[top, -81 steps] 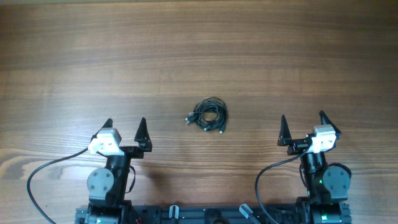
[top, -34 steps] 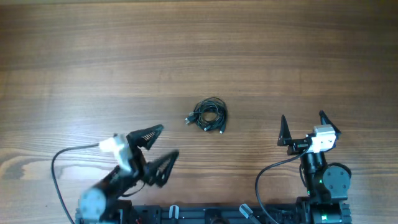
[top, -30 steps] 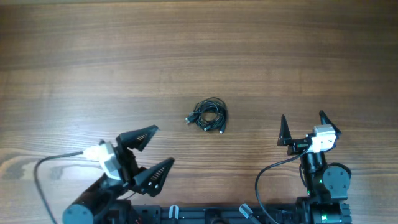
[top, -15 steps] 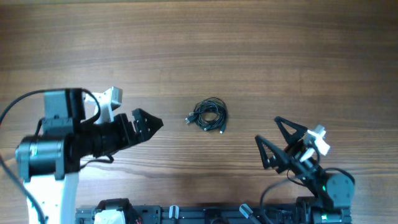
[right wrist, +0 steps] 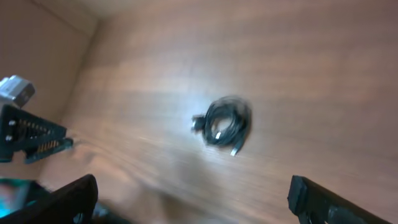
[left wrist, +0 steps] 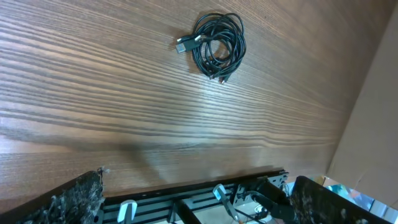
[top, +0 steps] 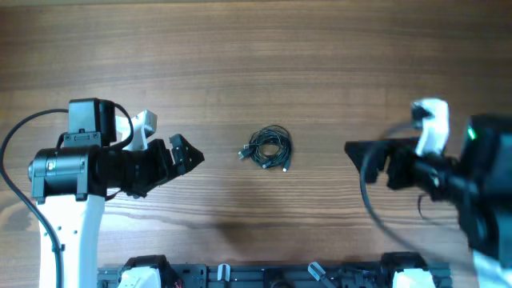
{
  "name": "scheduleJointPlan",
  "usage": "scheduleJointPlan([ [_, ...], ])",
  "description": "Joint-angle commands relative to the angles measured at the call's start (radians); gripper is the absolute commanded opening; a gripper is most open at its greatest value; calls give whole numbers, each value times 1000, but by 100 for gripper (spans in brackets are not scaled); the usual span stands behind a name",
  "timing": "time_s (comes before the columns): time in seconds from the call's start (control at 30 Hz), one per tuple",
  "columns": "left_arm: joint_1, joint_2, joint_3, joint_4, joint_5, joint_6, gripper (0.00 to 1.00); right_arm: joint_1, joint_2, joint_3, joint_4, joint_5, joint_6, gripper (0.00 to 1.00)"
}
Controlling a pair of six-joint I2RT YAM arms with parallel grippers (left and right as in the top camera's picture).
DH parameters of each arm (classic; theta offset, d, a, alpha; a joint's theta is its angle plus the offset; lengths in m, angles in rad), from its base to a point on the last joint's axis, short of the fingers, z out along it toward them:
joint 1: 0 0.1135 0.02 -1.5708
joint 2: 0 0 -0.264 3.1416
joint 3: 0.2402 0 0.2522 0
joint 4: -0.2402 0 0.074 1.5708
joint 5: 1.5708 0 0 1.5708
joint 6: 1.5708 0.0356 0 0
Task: Untangle cables
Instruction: 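Move both grippers toward the black cable bundle at table center, then grasp a black cable strand with the right gripper and lift it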
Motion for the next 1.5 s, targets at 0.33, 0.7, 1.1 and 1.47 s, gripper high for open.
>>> scheduleJointPlan([
  [0.33, 3, 107, 8, 17, -54, -33, 100, 451, 679, 0, 122, 479, 475, 79],
  [0.7, 3, 112, 8, 29, -62, -32, 100, 451, 1025, 0, 362, 303, 394, 44],
  [1.1, 3, 112, 8, 41, -62, -32, 100, 451, 1024, -6, 400, 302, 395, 5],
  [1.47, 3, 112, 8, 55, 163, -32, 100, 451, 517, 108, 471, -257, 343, 4],
])
